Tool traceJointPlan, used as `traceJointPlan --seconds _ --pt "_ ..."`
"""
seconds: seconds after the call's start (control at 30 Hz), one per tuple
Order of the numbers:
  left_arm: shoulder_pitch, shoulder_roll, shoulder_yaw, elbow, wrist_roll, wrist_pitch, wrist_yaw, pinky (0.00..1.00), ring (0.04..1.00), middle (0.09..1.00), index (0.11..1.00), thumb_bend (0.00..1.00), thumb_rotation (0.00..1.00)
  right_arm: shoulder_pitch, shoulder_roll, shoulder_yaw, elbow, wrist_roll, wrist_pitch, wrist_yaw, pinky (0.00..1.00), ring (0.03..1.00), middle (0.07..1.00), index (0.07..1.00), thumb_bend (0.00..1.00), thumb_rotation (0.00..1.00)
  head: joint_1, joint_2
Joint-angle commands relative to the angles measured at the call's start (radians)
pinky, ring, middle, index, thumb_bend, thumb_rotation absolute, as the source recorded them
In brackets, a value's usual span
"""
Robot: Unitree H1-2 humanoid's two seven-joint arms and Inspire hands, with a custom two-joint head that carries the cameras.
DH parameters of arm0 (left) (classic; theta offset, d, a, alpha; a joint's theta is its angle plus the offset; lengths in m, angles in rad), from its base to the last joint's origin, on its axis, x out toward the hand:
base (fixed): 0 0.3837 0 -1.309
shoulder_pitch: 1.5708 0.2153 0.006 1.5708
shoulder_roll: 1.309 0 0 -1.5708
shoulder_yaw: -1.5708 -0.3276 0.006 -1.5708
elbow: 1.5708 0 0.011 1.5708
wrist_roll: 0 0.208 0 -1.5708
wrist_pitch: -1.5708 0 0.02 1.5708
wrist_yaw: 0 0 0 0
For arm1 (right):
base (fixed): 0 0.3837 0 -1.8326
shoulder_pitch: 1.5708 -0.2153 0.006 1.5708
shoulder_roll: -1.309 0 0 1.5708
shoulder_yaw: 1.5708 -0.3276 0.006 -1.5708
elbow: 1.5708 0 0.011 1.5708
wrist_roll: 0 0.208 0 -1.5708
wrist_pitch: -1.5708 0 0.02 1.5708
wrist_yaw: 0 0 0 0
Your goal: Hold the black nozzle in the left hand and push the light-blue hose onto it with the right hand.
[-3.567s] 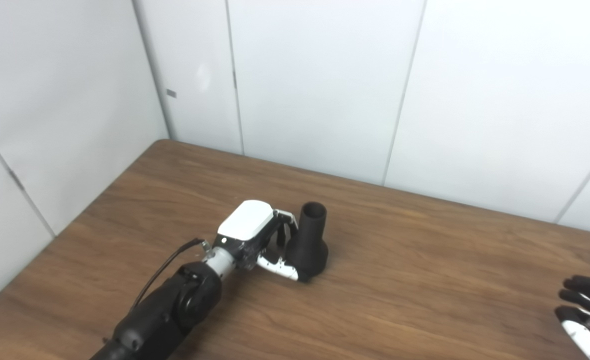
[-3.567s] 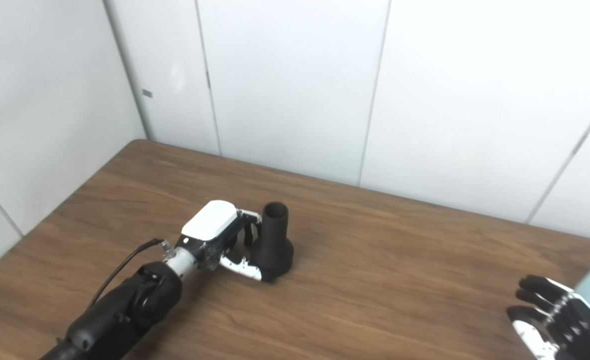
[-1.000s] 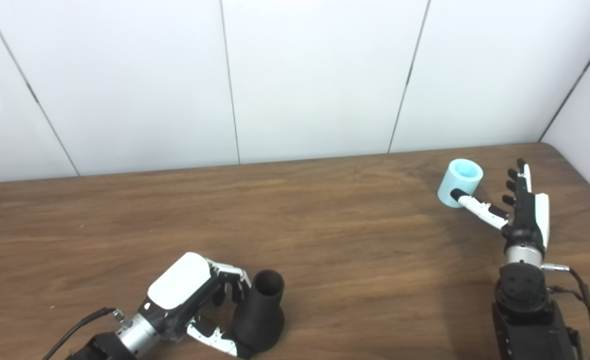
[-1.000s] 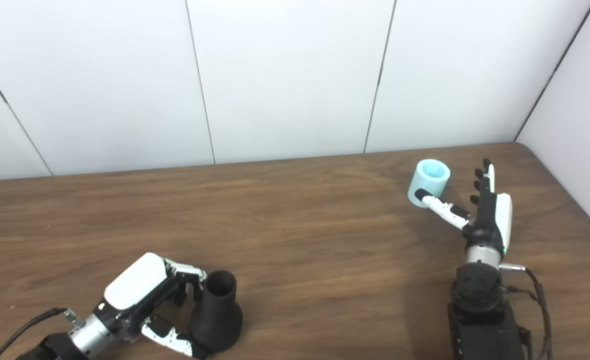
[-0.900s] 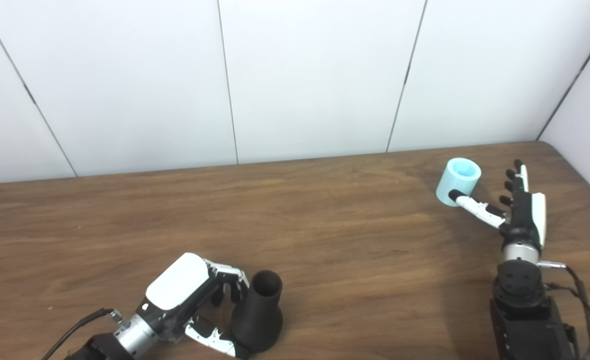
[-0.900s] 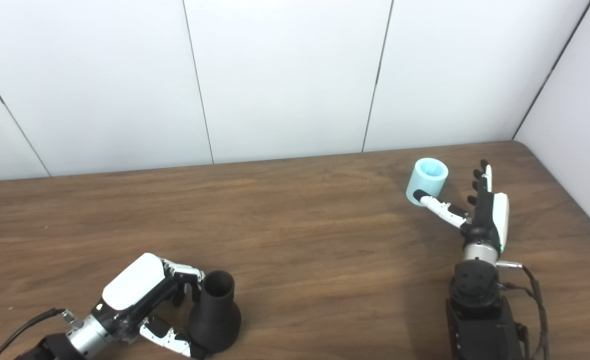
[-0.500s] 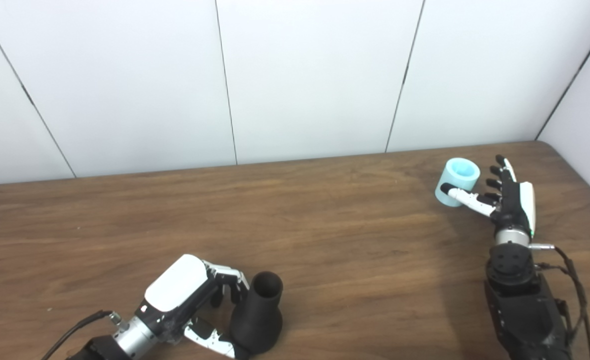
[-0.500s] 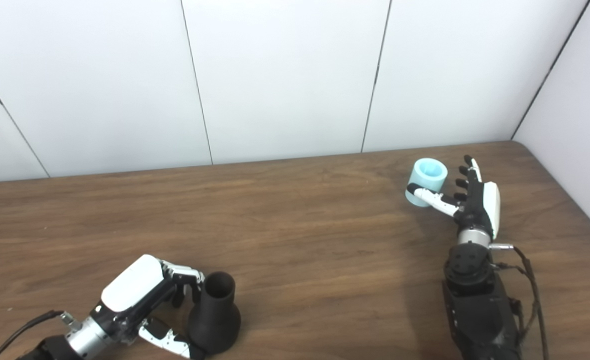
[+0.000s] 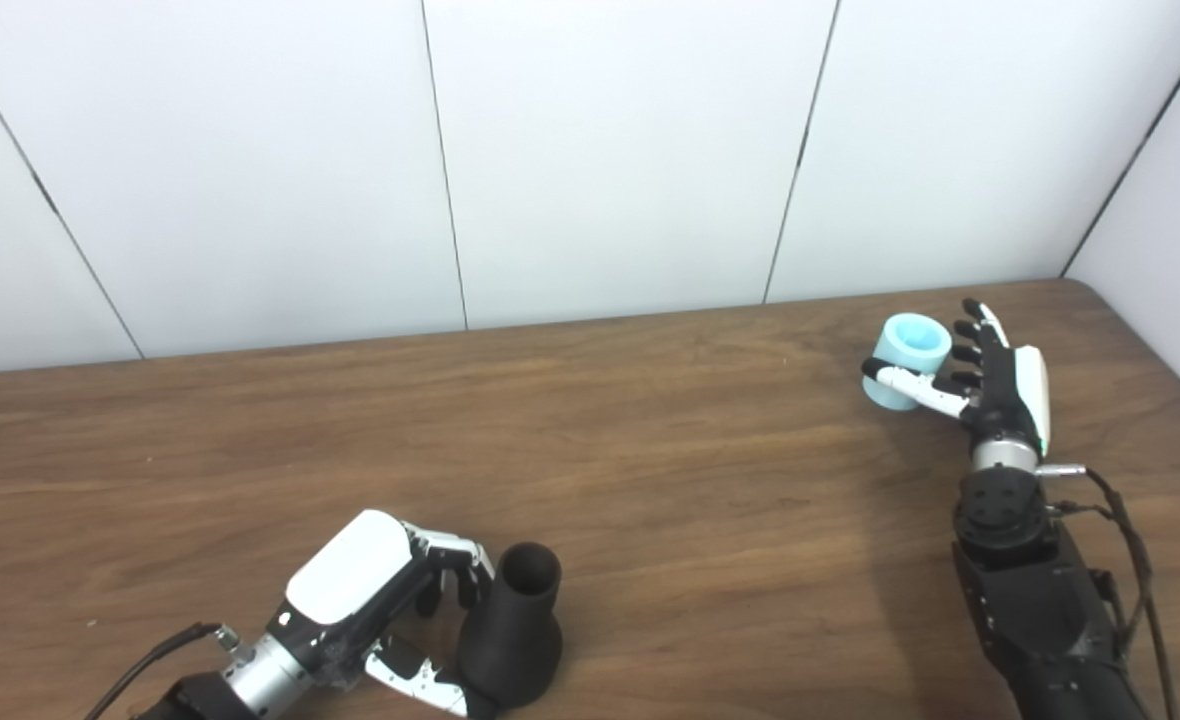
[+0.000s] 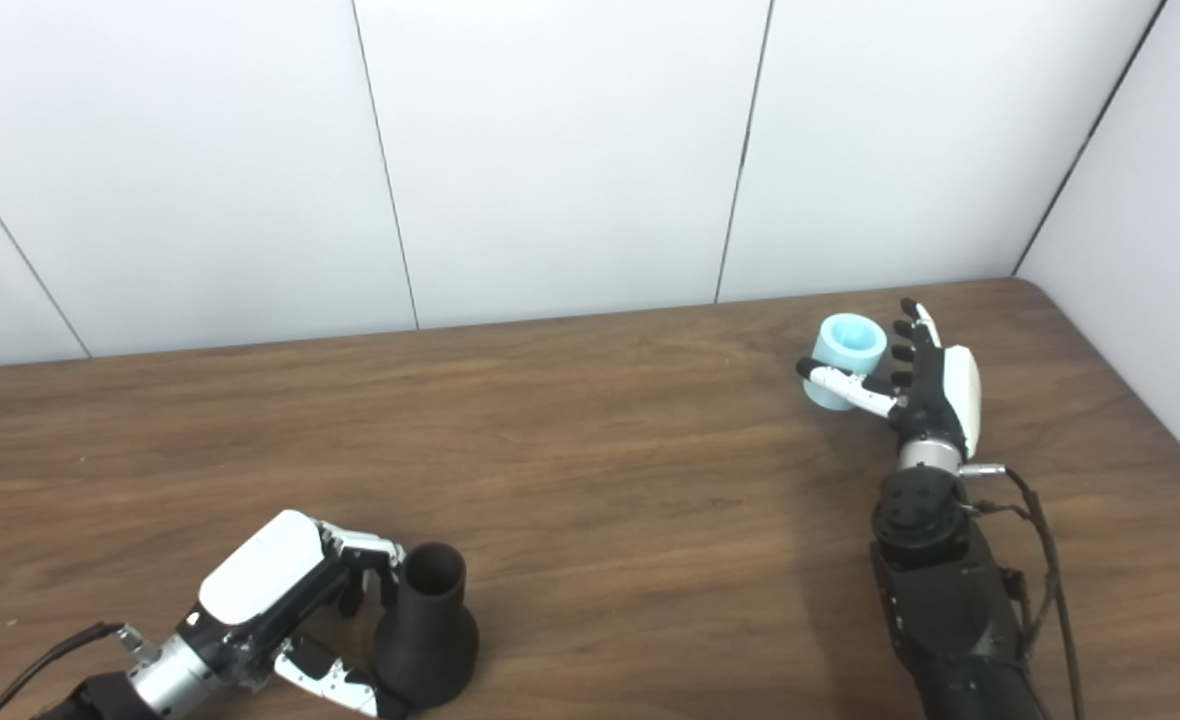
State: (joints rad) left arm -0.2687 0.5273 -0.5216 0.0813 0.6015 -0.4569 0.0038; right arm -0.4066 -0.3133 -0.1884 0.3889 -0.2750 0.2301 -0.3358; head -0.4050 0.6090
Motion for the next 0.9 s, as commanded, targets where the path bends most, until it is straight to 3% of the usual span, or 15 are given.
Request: traceJointPlan --seconds 0.0,0.1,0.2,0.4,0.6,0.63,0.7,0.87 --pt "0.025 0.019 -0.021 -0.005 0.025 -0.012 -0.061 0.55 0.524 0.506 0.469 0.52 0.00 -0.041 -0.016 0.013 0.003 -0.002 -0.024 0.005 0.71 0.807 0.858 0.898 1.00 0.34 -0.001 0.001" --pt "0.027 0.018 -0.017 -0.008 0.026 -0.012 -0.067 0.55 0.524 0.506 0.469 0.52 0.00 -0.040 -0.020 0.025 0.003 -0.002 -0.024 0.011 0.71 0.806 0.846 0.882 1.00 0.33 -0.001 0.001" --pt "0.028 0.017 -0.014 -0.009 0.024 -0.012 -0.068 0.54 0.522 0.506 0.468 0.52 0.00 -0.032 -0.022 0.035 -0.007 -0.005 -0.030 0.012 0.62 0.739 0.796 0.841 1.00 0.31 -0.001 0.001" --pt "0.028 0.018 -0.016 -0.010 0.020 -0.012 -0.067 0.54 0.522 0.505 0.469 0.52 0.00 -0.019 -0.007 0.025 -0.028 -0.001 -0.064 -0.021 0.56 0.643 0.667 0.697 0.99 0.22 0.000 0.000" --pt "0.029 0.016 -0.014 -0.010 0.015 -0.012 -0.071 0.54 0.522 0.505 0.469 0.52 0.00 -0.013 0.003 0.020 -0.040 -0.015 -0.082 -0.061 0.35 0.453 0.539 0.566 0.89 0.08 0.000 0.001" --pt "0.029 0.016 -0.014 -0.010 0.017 -0.012 -0.070 0.54 0.523 0.505 0.469 0.52 0.00 -0.012 0.004 0.021 -0.043 -0.023 -0.075 -0.068 0.31 0.410 0.484 0.539 0.71 0.04 0.000 0.001" --pt "0.029 0.015 -0.013 -0.010 0.018 -0.012 -0.075 0.54 0.523 0.505 0.469 0.52 0.00 -0.009 0.004 0.024 -0.050 -0.032 -0.072 -0.078 0.28 0.382 0.443 0.519 0.58 0.01 0.000 0.001" --pt "0.029 0.015 -0.010 -0.012 0.020 -0.012 -0.082 0.54 0.525 0.504 0.470 0.52 0.00 0.000 0.011 0.020 -0.062 -0.039 -0.063 -0.090 0.32 0.392 0.444 0.498 0.53 0.00 0.000 0.003"
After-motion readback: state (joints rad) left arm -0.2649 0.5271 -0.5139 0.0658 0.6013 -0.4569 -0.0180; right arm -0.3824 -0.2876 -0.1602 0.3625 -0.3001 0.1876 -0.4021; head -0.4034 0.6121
